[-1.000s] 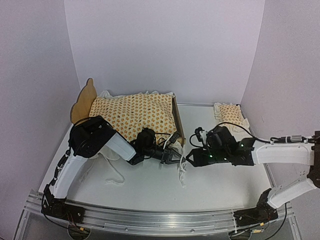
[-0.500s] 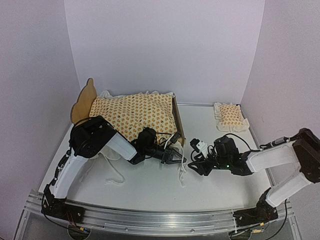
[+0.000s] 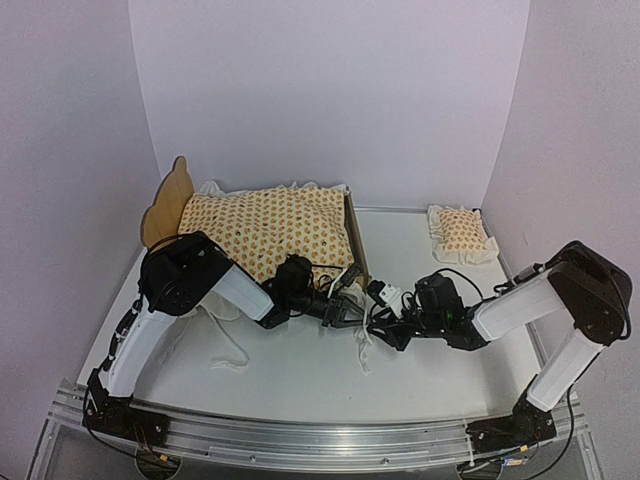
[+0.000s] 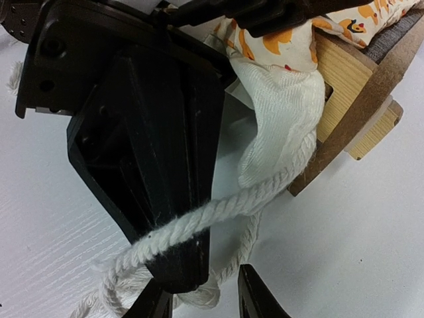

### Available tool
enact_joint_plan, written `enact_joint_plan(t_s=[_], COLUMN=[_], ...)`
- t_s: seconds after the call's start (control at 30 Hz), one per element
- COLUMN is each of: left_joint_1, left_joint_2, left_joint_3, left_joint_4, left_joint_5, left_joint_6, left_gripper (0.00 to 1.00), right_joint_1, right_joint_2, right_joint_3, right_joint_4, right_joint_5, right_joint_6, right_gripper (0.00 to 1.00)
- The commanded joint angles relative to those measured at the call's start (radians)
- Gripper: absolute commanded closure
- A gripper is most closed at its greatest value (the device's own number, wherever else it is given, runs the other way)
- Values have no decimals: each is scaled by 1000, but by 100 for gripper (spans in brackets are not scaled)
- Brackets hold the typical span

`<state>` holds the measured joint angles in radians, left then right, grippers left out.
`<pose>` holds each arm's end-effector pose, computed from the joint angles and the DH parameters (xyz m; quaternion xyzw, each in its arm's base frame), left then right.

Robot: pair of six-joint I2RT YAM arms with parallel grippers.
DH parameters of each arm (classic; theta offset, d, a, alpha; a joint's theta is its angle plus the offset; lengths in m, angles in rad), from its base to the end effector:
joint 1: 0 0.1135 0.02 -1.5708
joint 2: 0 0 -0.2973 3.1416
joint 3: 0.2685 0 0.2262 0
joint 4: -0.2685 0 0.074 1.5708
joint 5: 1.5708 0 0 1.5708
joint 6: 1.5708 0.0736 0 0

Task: Set up the pet bed

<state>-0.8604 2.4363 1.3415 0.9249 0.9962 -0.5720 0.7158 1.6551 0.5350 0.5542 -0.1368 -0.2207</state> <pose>0.2871 -0.4284 0.1206 0.4013 0.6204 -0.6473 0.1873 0.2334 0.2163 0.1608 -0.4240 0.7654 0.1758 0.4511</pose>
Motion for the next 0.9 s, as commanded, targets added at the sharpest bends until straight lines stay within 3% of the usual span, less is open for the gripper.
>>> enact_joint_plan(t_s=[0.0,0.13,0.3,0.43,0.57,0.73,0.87], left_joint_1=[13,15,25,46,46,39,-20], left_joint_2=[23,23,12,-56,-156,-248,-345], left_joint_3=[29,33,40,39,-3,-14,-39], left_joint_4=[2,1,-23,-228,-413,-703,-1016], left_joint_5=[29,28,49,68,80,52,-33], left_joint_6=[11,9,1,100,286,564,1023], left_gripper=[100,100,100,84,66,58,53], right_joint_1=[0,-1,-1,-1,-1,-1,0], right_joint_2=[19,25,-20,-80,-81,-61,-31], right_joint_3=[48,53,43,56,84,109,158], right_joint_4=[80,93,78,-45,-130,-147,-200], right_joint_5=[-34,-27,45,132,170,166,145], right_joint_6=[-6,4,107,272,399,470,538], right_gripper=[70,99,100,100,100,100,100])
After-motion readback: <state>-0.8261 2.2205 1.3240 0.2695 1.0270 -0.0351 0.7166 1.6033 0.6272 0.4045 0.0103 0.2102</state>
